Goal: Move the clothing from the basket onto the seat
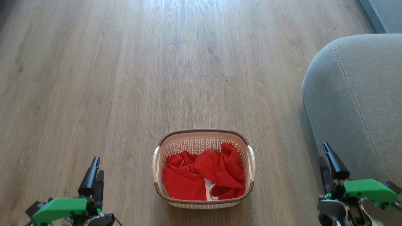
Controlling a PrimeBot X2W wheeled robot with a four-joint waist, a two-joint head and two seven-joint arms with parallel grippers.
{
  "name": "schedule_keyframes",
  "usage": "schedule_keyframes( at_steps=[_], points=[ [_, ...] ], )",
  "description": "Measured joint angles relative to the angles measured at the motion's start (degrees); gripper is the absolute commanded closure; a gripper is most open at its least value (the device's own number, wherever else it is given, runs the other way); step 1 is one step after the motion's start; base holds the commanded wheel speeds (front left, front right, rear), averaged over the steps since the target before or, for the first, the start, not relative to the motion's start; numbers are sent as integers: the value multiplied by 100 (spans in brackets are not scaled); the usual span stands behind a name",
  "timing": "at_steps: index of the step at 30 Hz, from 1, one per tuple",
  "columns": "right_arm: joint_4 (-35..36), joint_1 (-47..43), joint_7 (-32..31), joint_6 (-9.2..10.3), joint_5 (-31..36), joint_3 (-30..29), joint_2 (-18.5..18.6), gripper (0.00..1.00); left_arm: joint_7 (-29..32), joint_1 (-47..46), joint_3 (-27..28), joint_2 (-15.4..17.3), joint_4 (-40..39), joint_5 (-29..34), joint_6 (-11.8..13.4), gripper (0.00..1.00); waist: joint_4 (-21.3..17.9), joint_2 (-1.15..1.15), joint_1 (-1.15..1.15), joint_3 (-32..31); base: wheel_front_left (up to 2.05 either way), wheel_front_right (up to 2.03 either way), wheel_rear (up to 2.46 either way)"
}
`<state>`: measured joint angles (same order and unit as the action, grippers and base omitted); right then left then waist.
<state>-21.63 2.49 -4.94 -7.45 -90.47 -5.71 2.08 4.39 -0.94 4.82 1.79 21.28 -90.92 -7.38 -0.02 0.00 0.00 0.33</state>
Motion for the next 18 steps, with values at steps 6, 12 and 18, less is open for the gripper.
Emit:
schedule_keyframes(
  at_steps=[6,12,18],
  points=[
    [-14,193,148,0,176,149,34,0,-102,-83,-98,22,30,212,1,0,1,0,0,5,0,0,0],
    [-89,288,245,0,499,253,104,0,-213,-224,-98,42,30,609,0,0,0,0,0,17,0,0,0],
    [-112,424,309,0,845,323,145,0,-298,-269,-113,51,26,1007,0,0,-2,0,0,29,0,0,0]
  ],
)
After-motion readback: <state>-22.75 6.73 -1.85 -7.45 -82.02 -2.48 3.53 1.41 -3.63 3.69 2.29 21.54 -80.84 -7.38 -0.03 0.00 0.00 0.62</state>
